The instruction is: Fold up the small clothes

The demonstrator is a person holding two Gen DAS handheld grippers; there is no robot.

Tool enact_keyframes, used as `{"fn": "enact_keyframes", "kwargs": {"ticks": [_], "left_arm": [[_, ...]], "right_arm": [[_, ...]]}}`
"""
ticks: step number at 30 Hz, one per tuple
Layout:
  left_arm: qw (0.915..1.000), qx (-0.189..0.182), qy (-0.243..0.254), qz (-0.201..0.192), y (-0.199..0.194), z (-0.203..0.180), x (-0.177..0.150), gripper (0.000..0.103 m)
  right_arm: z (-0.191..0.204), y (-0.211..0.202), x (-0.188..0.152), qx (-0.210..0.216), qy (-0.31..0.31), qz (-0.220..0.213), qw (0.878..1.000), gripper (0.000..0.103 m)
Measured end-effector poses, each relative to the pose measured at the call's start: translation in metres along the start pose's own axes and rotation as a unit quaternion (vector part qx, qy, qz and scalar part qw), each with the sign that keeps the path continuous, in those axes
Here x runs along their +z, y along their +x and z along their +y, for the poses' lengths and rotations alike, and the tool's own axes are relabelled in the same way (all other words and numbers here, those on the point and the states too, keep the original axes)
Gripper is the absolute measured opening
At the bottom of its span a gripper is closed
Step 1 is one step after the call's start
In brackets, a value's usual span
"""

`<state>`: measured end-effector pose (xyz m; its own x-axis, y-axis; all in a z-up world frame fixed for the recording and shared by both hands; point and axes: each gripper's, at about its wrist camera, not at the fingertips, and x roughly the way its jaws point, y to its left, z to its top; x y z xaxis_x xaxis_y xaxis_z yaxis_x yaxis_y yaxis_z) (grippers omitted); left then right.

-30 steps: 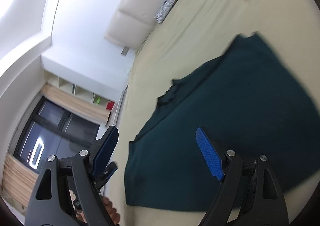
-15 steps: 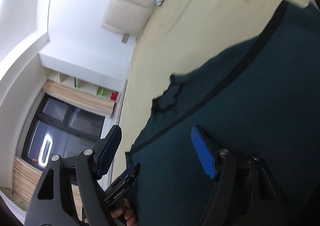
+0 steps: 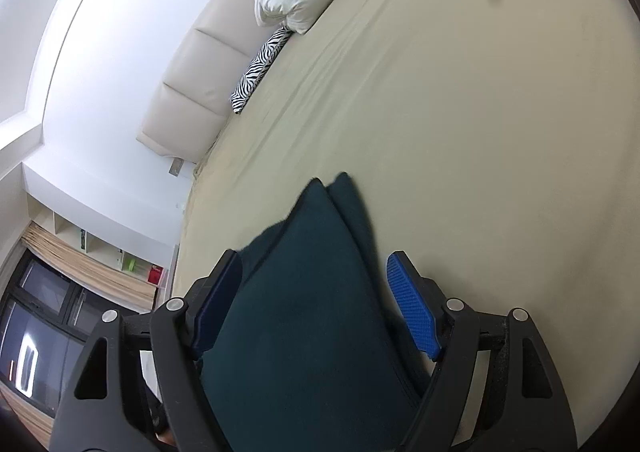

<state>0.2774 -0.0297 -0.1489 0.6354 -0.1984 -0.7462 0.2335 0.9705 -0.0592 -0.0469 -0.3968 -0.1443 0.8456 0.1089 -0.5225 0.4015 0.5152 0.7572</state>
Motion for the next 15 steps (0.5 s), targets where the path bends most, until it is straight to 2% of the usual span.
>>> {"fn": "enact_keyframes", "kwargs": {"ticks": [5,7,9,12,15], "left_arm": [[0.9999,0.01,0.006,0.0,-0.001,-0.001,-0.001,0.076],[0.9999,0.012,0.008,0.0,-0.001,-0.001,-0.001,0.076],[0.9999,0.014,0.009,0.0,-0.001,-0.001,-0.001,0.076],[0.9997,0.02,0.013,-0.001,-0.001,-0.002,-0.001,0.076],[0.9997,0.021,0.013,-0.002,-0.001,-0.003,-0.002,0.076]], "right_arm": [[-0.016,-0.034,-0.031,-0.008,0.032,0.02,0.999,0.075],[-0.018,-0.038,-0.063,-0.029,0.026,0.031,0.999,0.076],[-0.022,-0.04,-0.079,-0.061,0.024,0.037,0.997,0.076],[-0.026,-0.039,-0.093,-0.067,0.035,0.04,0.996,0.076],[-0.024,-0.035,-0.103,-0.096,0.056,0.035,0.993,0.076]]}}
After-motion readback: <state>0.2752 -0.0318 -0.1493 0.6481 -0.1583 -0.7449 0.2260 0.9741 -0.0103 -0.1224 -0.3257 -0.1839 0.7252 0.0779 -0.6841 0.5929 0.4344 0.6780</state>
